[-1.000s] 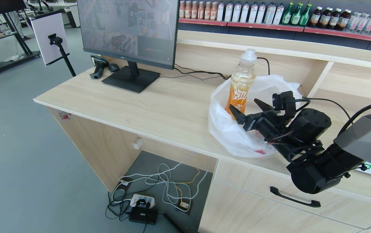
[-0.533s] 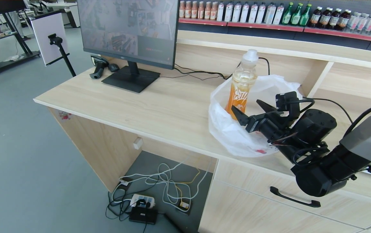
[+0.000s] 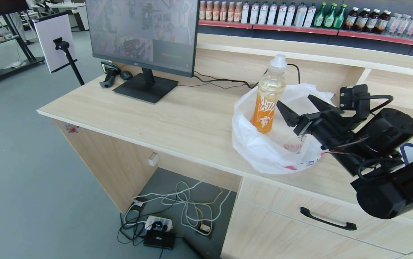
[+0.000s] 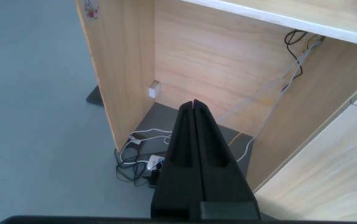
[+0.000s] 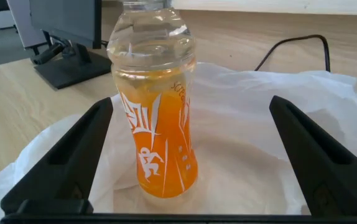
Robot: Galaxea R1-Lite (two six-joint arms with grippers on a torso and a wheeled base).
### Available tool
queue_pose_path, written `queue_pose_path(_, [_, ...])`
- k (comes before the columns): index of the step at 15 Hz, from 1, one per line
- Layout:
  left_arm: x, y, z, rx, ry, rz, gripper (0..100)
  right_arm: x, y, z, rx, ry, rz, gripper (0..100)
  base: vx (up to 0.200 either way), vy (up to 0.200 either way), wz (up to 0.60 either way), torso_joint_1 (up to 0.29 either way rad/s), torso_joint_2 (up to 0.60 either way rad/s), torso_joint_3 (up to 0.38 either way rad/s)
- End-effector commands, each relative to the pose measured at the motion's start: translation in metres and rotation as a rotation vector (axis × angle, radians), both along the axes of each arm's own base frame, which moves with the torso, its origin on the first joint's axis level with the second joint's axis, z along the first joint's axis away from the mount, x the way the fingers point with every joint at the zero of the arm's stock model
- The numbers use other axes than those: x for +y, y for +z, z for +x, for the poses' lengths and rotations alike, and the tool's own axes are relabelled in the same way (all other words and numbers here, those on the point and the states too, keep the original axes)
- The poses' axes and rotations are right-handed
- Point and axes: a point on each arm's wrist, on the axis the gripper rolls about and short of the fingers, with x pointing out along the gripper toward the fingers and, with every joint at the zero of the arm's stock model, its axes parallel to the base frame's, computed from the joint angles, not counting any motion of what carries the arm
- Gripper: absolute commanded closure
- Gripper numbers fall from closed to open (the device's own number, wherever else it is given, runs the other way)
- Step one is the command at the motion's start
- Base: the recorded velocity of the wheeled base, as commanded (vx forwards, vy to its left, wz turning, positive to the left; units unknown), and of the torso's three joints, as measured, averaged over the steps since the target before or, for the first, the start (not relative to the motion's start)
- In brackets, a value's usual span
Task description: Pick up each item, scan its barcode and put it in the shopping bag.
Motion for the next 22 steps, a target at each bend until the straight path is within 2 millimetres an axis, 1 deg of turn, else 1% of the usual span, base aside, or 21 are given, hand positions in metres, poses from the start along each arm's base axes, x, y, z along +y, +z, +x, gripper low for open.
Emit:
queue_pose_path(1, [0.0, 0.0, 0.0, 0.0, 0.001, 0.0, 100, -0.006, 0.018, -0.016, -0.043, -0.001, 0.018, 0, 0.0, 0.0, 0.0, 0.0, 0.0, 0.0])
queue_pose_path(2, [0.0, 0.0, 0.0, 0.0, 0.001, 0.0, 100, -0.006, 0.021, -0.019, -0.049, 0.0, 0.019, 0, 0.0, 0.0, 0.0, 0.0, 0.0, 0.0])
queue_pose_path(4, [0.0, 0.0, 0.0, 0.001, 0.001, -0.002, 100, -0.008, 0.02, -0.024, -0.038, 0.002, 0.017, 0, 0.0, 0.0, 0.0, 0.0, 0.0, 0.0])
queue_pose_path(6, [0.0, 0.0, 0.0, 0.001, 0.001, -0.002, 100, -0.008, 0.02, -0.024, -0.039, 0.002, 0.024, 0, 0.0, 0.0, 0.0, 0.0, 0.0, 0.0])
queue_pose_path(11, [0.0, 0.0, 0.0, 0.001, 0.001, -0.003, 100, -0.01, 0.022, -0.029, -0.039, 0.005, 0.028, 0, 0.0, 0.0, -0.6, 0.001, 0.0, 0.005])
queue_pose_path(14, [0.0, 0.0, 0.0, 0.001, 0.001, -0.003, 100, -0.009, 0.025, -0.029, -0.051, 0.005, 0.03, 0, 0.0, 0.0, -0.6, 0.001, 0.0, 0.002])
queue_pose_path(16, [0.0, 0.0, 0.0, 0.003, 0.001, -0.002, 100, -0.006, 0.025, -0.032, -0.051, 0.015, 0.026, 0, 0.0, 0.0, 0.0, 0.0, 0.0, 0.0])
queue_pose_path(18, [0.0, 0.0, 0.0, 0.003, 0.001, -0.003, 100, -0.006, 0.021, -0.035, -0.031, 0.015, 0.018, 0, 0.0, -0.2, 0.0, 0.0, 0.0, 0.005])
queue_pose_path(22, [0.0, 0.0, 0.0, 0.003, 0.001, -0.003, 100, -0.006, 0.02, -0.03, -0.035, 0.012, 0.017, 0, 0.0, -0.2, 0.0, 0.004, 0.0, 0.004])
